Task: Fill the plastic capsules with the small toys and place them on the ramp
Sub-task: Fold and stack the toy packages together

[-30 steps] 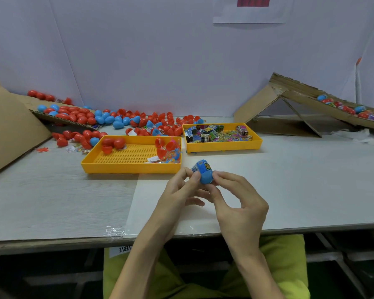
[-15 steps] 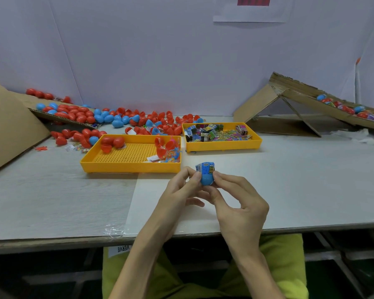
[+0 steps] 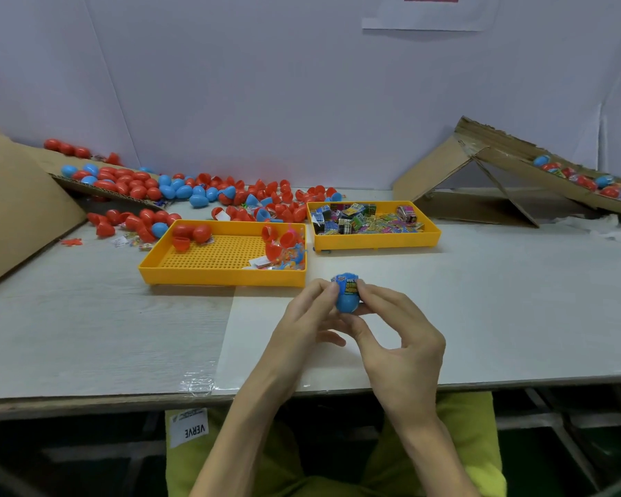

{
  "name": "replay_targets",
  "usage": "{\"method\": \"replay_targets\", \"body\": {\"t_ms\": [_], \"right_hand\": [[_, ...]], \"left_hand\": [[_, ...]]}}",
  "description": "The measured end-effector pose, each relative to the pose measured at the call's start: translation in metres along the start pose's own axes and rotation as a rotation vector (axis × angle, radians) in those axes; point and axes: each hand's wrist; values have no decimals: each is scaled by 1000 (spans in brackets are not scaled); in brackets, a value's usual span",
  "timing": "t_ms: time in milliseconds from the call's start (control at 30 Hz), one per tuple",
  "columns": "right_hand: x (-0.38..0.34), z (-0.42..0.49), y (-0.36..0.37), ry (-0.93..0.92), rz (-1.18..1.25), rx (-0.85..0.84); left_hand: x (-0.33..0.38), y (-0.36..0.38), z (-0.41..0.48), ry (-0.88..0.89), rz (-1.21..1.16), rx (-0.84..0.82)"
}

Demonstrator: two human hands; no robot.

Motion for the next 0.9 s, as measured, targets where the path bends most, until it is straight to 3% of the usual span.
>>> {"method": "replay_targets", "body": {"t_ms": [667, 900], "right_hand": [[1, 7, 0, 167, 21, -12], [-1, 15, -2, 215, 135, -169]], "left_hand": [[-10, -6, 5, -19, 48, -137], [-8, -5, 5, -63, -43, -49]]}}
Point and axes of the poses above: each hand's wrist, its own z-axis towards the middle knuckle, its own y-axis out of the palm, x = y × z, and after that the axes turned 5 degrees about -y, right-handed
